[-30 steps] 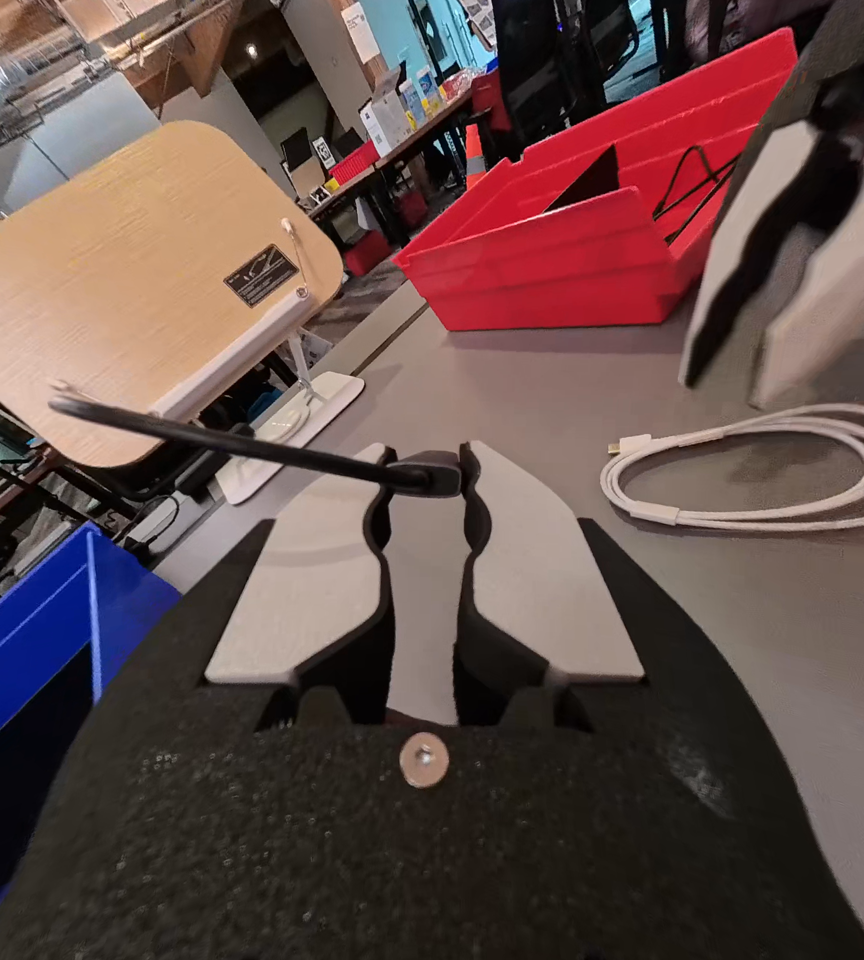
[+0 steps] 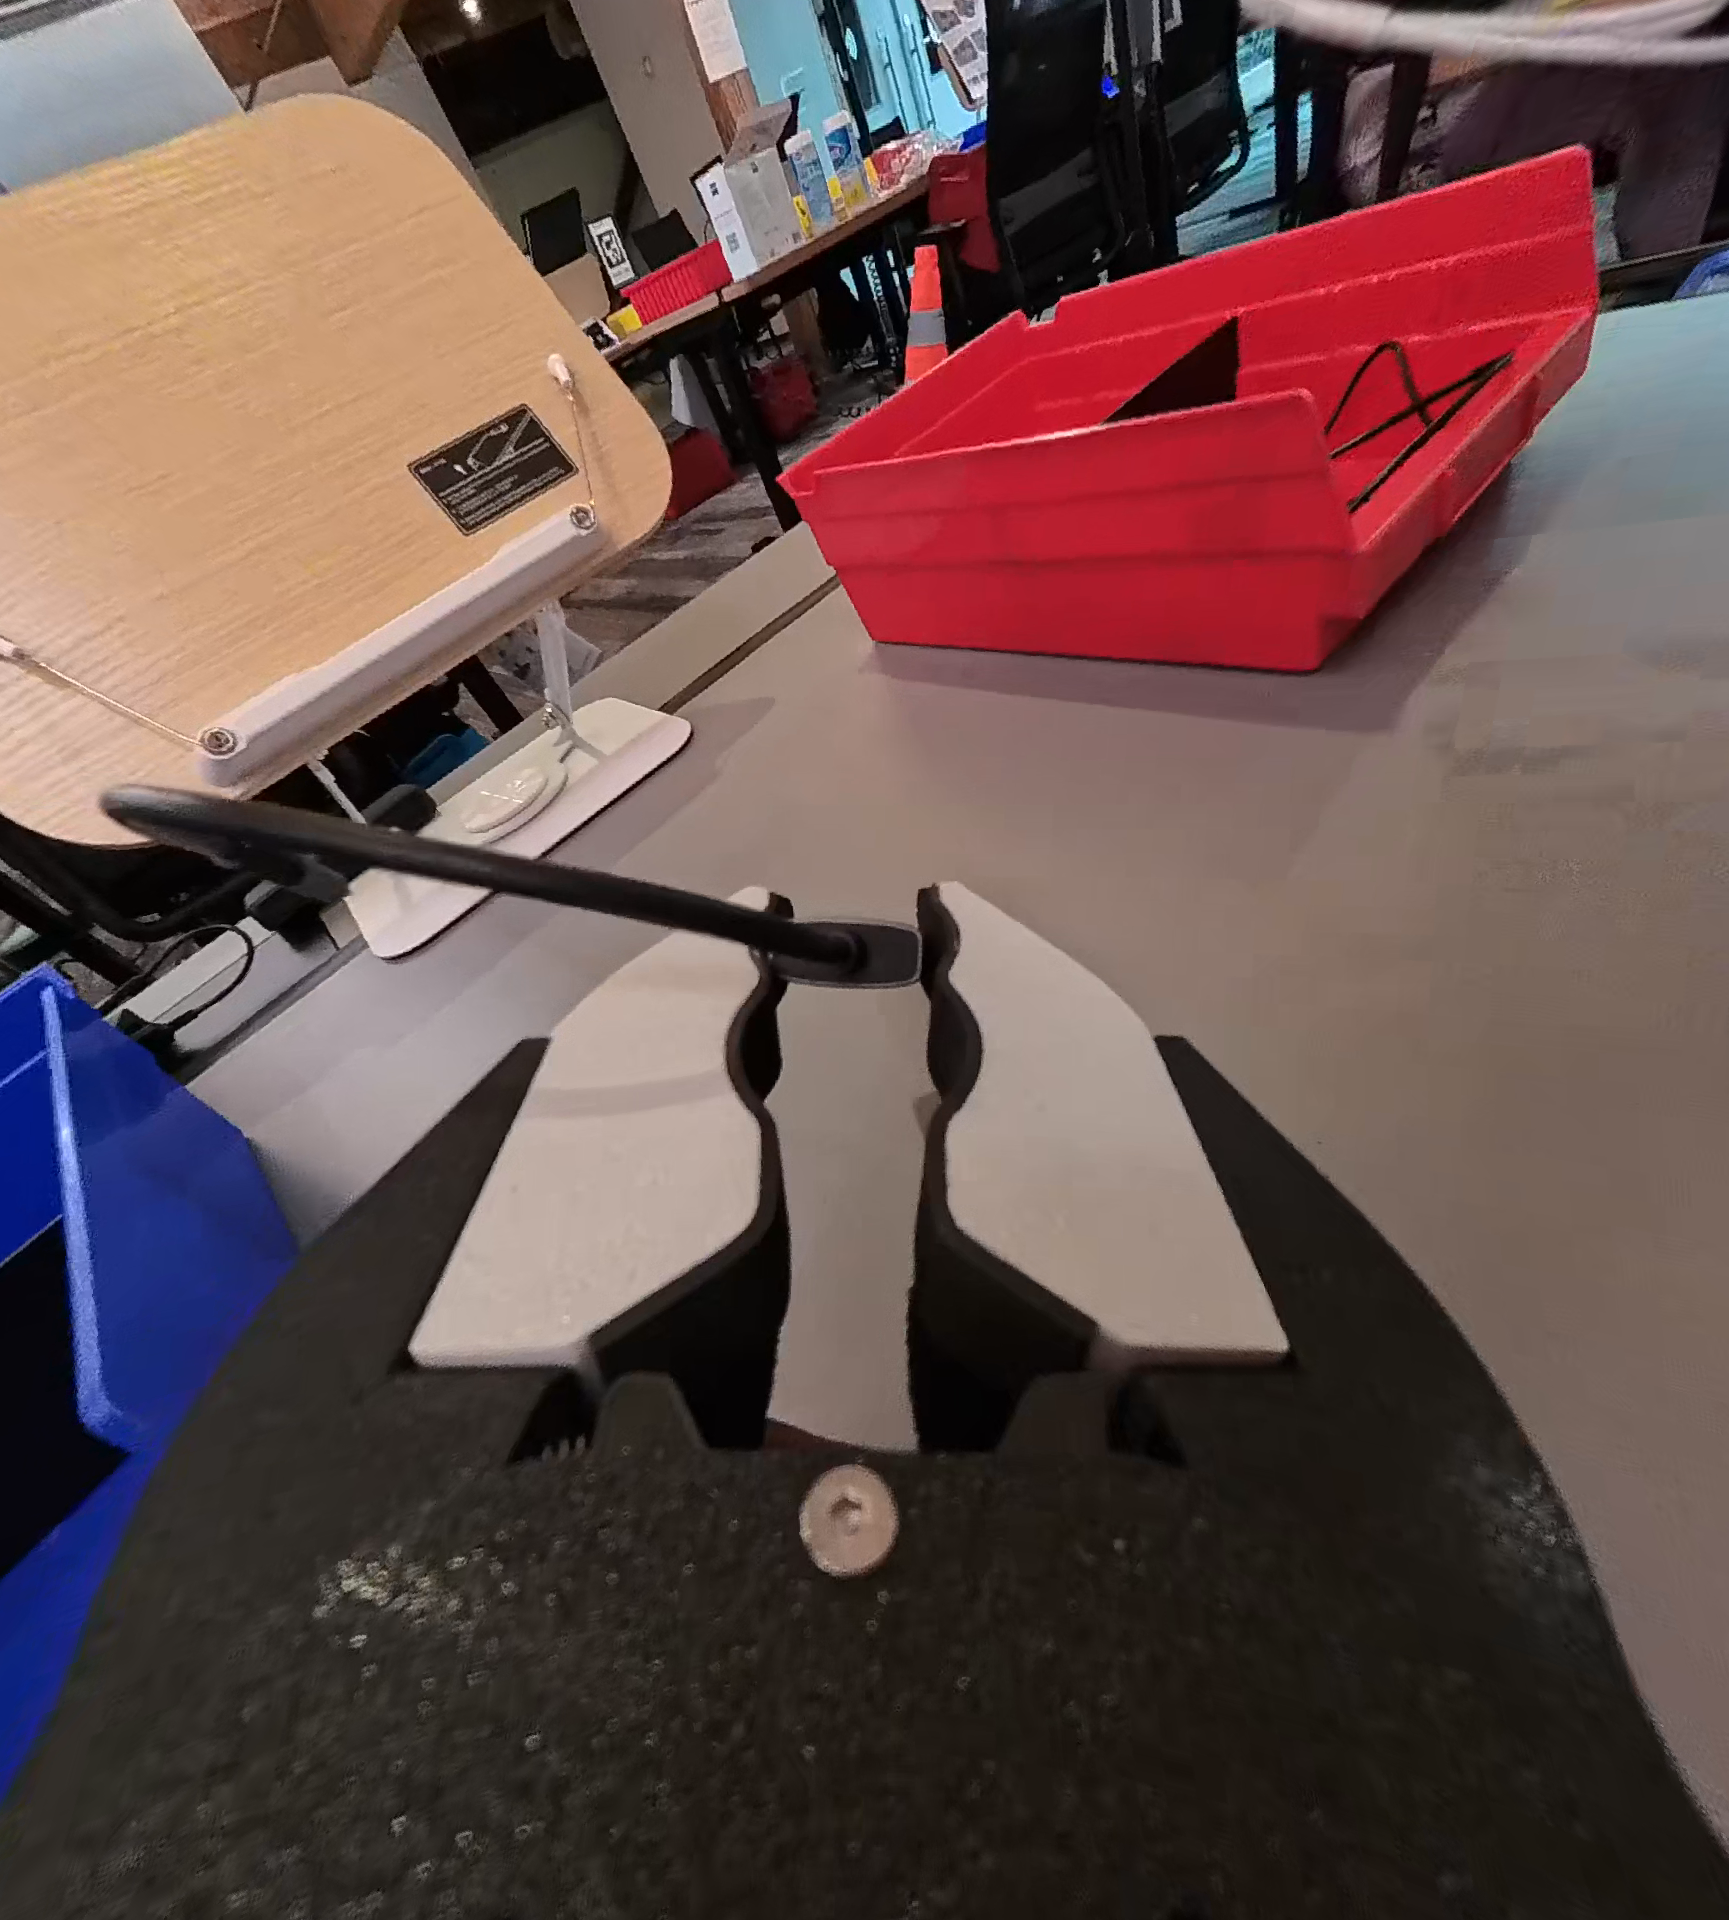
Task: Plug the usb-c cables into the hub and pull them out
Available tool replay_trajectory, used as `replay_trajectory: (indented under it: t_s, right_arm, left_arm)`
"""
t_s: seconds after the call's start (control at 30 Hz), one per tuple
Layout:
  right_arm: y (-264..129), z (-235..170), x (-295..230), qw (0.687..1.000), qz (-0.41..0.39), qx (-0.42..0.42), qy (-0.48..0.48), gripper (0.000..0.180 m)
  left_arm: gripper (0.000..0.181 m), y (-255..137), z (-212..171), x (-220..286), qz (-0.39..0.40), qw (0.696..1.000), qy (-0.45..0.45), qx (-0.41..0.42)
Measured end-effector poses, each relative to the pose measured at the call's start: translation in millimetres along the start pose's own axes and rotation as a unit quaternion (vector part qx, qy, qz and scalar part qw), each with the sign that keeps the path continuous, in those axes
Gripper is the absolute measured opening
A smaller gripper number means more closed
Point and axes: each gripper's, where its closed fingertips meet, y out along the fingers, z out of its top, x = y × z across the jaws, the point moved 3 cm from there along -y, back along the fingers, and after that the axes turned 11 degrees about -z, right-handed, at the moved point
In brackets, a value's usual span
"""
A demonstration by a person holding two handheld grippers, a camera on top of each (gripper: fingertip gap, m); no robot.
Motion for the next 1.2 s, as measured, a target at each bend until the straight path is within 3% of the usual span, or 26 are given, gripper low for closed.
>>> replay_trajectory:
  t_s: [0.17,0.4,0.47,0.6,0.73,0.83,0.87,0.9,0.93,0.97,1.0,1.1,1.2]
  right_arm:
    - [67,-50,76,0.980,-0.072,-0.184,-0.005,0.005]
    - [161,-115,59,0.921,-0.027,-0.380,-0.081,0.005]
    - [170,-128,63,0.905,-0.050,-0.407,-0.118,0.005]
    - [169,-128,74,0.909,-0.082,-0.400,-0.086,0.005]
    - [154,-107,80,0.935,-0.109,-0.330,-0.075,0.018]
    - [123,-60,70,0.972,-0.114,-0.203,-0.028,0.028]
    - [112,-38,49,0.988,-0.067,-0.136,0.012,0.028]
    - [96,-11,13,0.995,0.030,-0.058,0.074,0.028]
    - [71,18,-28,0.977,0.164,0.023,0.134,0.028]
    - [39,44,-64,0.933,0.302,0.108,0.164,0.031]
    - [10,64,-89,0.888,0.389,0.178,0.171,0.032]
    - [-31,75,-142,0.819,0.472,0.293,0.144,0.046]
    - [-20,59,-177,0.810,0.473,0.301,0.169,0.054]
  left_arm:
    - [0.024,3,3,3,-0.015,1.000,-0.018,0.008]
    - [0.024,-1,7,6,-0.010,1.000,-0.003,0.010]
    - [0.024,-4,7,5,-0.006,1.000,0.000,0.011]
    - [0.024,-7,4,4,-0.009,1.000,-0.010,0.012]
    - [0.024,-9,4,0,-0.023,0.999,-0.034,0.026]
    - [0.024,-15,12,3,-0.077,0.992,-0.068,0.077]
    - [0.024,-17,16,6,-0.112,0.985,-0.082,0.100]
    - [0.024,-20,20,12,-0.160,0.975,-0.095,0.122]
    - [0.024,-24,25,18,-0.207,0.962,-0.106,0.143]
    - [0.024,-28,29,20,-0.237,0.951,-0.114,0.163]
    - [0.024,-32,32,21,-0.255,0.942,-0.126,0.181]
    - [0.024,-38,44,17,-0.285,0.912,-0.181,0.233]
    - [0.024,-46,53,14,-0.306,0.884,-0.221,0.276]
